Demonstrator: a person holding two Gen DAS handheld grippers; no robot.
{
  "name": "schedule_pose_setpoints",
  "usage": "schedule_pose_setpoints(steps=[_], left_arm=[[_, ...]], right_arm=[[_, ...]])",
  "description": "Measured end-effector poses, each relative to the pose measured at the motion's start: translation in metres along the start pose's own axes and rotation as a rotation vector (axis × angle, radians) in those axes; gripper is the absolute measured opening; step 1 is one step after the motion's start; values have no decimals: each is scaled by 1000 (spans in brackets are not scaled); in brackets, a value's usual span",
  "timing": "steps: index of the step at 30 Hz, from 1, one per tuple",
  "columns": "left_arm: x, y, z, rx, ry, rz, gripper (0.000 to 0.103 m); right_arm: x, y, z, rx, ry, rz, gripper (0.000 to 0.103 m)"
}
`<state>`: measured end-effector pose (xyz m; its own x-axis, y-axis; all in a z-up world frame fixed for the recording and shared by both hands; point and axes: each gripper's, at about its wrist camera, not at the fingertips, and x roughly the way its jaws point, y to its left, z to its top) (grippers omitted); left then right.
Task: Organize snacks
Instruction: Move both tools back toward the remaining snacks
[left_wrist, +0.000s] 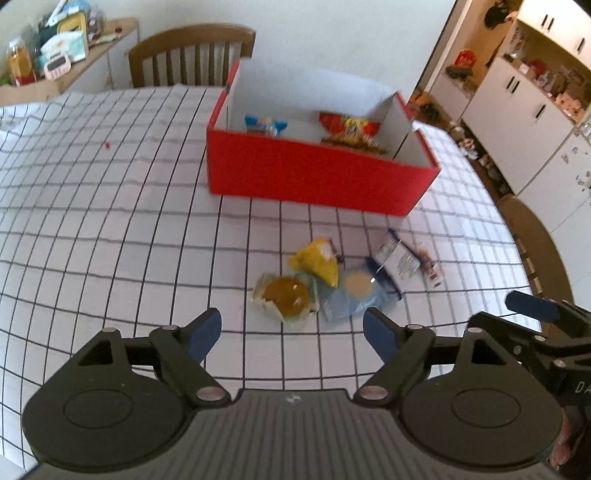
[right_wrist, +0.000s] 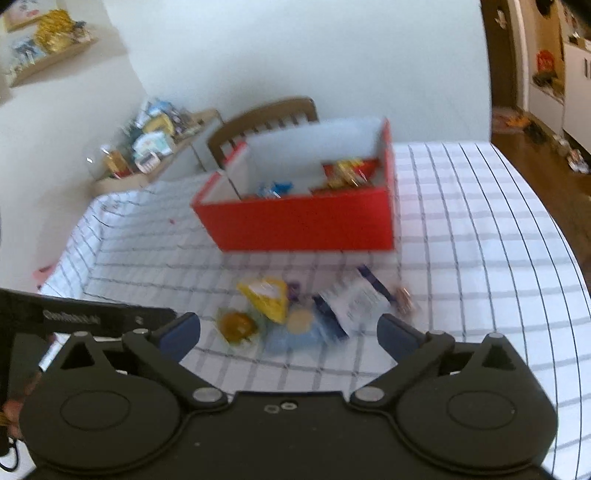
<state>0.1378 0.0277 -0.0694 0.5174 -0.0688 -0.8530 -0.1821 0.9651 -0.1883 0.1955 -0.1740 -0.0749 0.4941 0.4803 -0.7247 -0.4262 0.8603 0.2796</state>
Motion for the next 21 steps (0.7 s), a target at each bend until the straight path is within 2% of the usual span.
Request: schedule_pose_setpoints(steps=[6,14,21], left_arm=[[26,2,2,5,20,43,84],[77,11,12,-69,129,54,84],[101,9,15,-52,138,73,83]], right_arm=[[19,-30,-7,33,39,-68,101],[62,-55,-6,-9,114,-144,90],[89,-69,2,-77,141,-179,79]])
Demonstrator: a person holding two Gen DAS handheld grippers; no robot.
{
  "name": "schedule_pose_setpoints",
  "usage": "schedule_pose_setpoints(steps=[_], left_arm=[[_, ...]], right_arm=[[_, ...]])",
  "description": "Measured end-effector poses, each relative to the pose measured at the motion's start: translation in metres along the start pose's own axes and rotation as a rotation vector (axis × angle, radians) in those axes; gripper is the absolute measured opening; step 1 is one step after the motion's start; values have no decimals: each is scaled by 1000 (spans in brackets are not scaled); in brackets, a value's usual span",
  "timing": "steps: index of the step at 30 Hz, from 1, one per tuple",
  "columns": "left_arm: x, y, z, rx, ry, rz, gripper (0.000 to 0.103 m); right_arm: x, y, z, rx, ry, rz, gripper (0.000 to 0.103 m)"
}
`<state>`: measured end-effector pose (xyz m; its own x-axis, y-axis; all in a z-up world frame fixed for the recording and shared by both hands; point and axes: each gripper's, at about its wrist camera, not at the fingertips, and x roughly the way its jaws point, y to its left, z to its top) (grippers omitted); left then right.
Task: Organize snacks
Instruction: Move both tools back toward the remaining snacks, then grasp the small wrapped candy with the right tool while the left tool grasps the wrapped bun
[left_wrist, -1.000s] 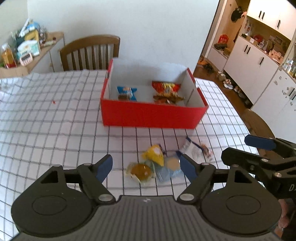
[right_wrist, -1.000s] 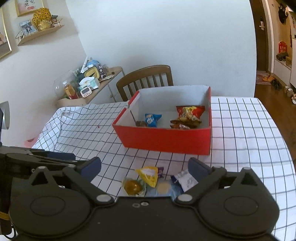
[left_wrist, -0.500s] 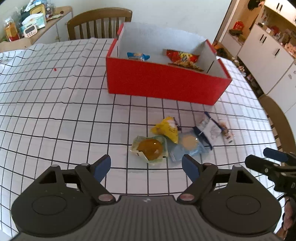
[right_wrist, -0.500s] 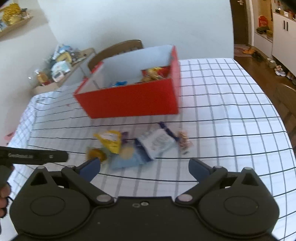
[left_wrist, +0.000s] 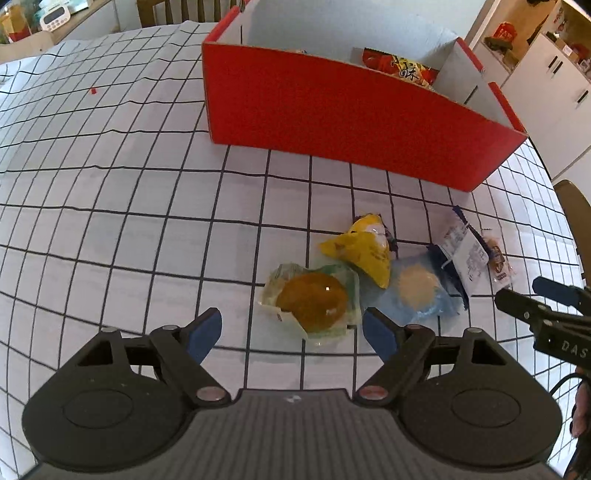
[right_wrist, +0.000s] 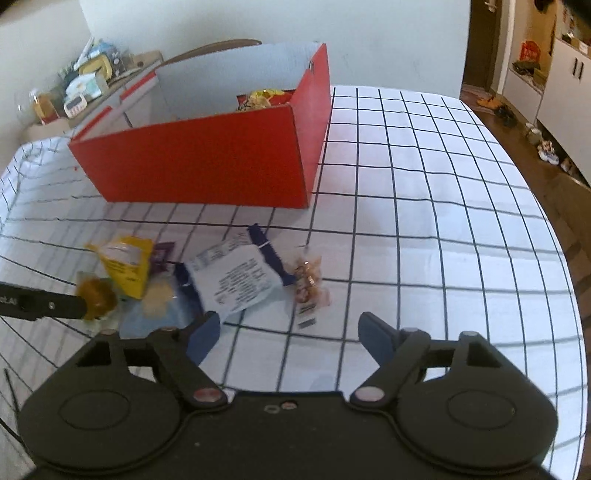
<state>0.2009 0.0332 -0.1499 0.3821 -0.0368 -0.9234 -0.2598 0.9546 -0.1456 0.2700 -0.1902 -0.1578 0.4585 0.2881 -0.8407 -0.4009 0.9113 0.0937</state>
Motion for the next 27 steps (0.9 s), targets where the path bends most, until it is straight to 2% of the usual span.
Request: schedule_pose_setpoints(steps=[3,6,12,15,18,22,23,27], left_arm=[[6,-3,3,10,6,-8,82],[12,-5,6,10,23,-17,71],[19,-7,10,-4,31,-37,60],[19,-7,12,-10,28,-42,59],[18,-8,12,-4,20,-36,58],[16,-11,10,7,10,-32,55],[14,-10,10,3,7,-46,44],[11,-6,8,-15,12,-53,45]], right_arm=[[10,-4,6,-25,12,-3,73],[22,-5,11,-52,29,-13,66],[33,2,15,-112,37,-23,55],[34,4,14,-136,28,-34,51],[34,7,15,-159,20,-47,43],[33,8,14,-165,8,-53,30],[32,7,13,-160,5,-56,26],[28,2,10,-110,0,-60,23]])
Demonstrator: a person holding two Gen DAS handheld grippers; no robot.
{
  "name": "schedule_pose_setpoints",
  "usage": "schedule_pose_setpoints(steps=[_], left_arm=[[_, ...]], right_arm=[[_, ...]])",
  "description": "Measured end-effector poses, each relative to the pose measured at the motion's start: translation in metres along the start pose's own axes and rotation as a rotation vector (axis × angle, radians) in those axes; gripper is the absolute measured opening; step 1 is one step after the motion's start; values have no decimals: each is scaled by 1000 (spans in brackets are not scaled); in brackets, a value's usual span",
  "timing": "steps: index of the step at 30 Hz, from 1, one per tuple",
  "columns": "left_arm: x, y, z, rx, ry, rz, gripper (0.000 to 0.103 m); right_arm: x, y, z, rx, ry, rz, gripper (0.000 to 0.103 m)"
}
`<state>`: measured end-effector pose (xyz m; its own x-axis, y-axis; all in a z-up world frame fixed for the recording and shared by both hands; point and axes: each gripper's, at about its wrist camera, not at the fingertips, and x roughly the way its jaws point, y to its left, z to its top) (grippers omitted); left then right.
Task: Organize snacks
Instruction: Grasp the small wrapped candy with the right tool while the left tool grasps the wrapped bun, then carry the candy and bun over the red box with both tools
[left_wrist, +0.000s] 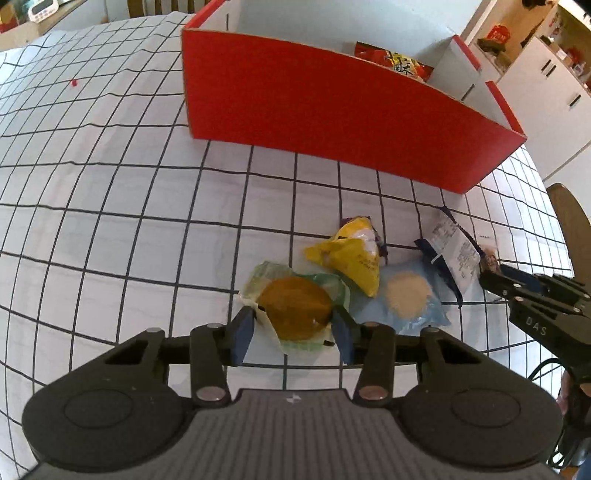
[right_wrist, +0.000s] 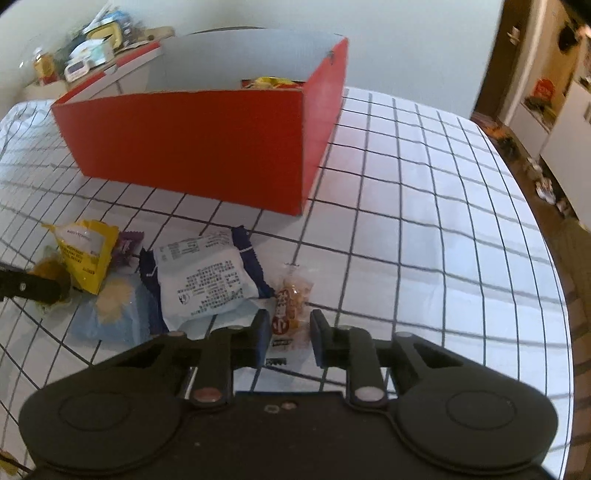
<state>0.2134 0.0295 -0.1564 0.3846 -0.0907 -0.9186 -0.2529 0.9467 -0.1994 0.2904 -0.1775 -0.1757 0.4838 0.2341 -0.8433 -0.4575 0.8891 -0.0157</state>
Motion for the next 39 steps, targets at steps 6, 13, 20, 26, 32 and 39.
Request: schedule_pose_setpoints(steps=[6,13,20,26,32,39], left_arm=[[-6,9,-7,-37,0,-5,44],[-20,24,-20,-88,-3,-20,44],[-50,31,-30,-95,-56,-30,44],[-84,26,-29,-71,-125,-24,44],[-111,17,-21,-49,-177,-37,44],[-134,8,-1,-25,-223,-58,44]], right_arm=[[-12,-6,-9,78,-14,5,21],[-41,2,-21,118,-39,55,20],[-74,18,-25,130,-78,112,20],[-101,30,-18,128,-127,143,20],[-121,42,-3,116,-177,166,20],[-136,52,23,98,-226,189,20]])
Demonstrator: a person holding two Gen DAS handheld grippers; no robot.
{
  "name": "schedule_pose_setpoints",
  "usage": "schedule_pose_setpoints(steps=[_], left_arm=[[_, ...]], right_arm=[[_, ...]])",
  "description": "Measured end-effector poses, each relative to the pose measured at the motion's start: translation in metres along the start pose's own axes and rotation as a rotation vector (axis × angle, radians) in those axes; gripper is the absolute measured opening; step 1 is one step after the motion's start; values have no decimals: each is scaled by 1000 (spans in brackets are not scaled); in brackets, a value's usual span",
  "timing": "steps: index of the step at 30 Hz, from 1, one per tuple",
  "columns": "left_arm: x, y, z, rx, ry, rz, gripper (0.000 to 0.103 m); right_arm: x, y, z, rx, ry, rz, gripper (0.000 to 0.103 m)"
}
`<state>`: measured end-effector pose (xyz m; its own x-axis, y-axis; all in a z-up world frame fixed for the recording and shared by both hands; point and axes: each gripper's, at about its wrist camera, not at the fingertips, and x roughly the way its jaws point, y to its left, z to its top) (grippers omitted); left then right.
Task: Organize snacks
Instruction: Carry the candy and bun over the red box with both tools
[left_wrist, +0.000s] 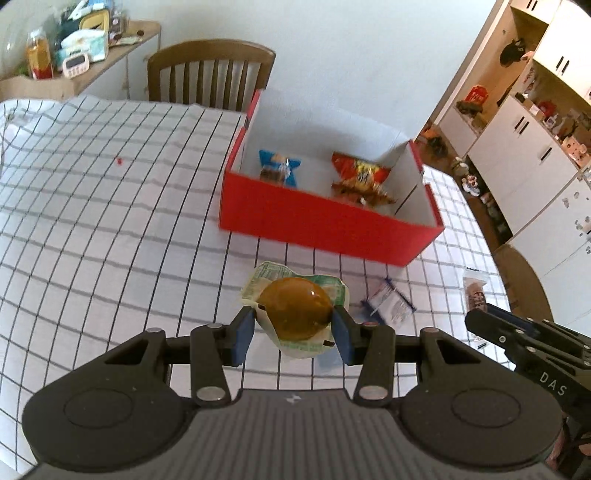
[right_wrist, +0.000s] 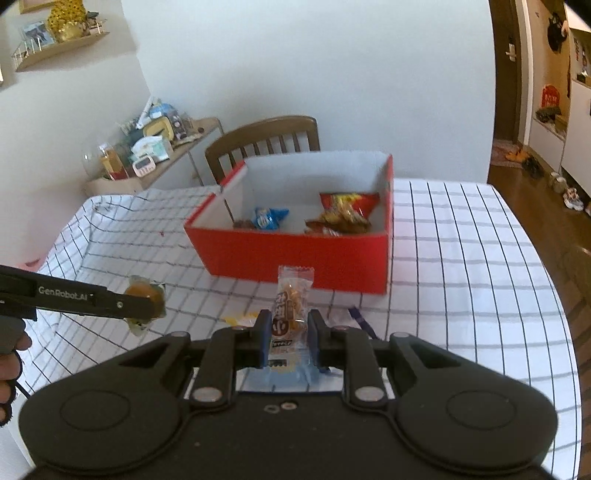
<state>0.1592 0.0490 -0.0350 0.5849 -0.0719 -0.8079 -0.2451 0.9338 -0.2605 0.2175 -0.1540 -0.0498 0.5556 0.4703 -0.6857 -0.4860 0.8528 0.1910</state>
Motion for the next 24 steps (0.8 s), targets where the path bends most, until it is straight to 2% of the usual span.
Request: schedule_pose_setpoints(steps=[11,24], left_arm=[[-12,-13,52,36,-80,7,44],[15,-28,108,70,-96,73,44]], right_arm=[[10,-1,51,10,-53,-4,20],[48,-5,99,-6,-45,-21,20]])
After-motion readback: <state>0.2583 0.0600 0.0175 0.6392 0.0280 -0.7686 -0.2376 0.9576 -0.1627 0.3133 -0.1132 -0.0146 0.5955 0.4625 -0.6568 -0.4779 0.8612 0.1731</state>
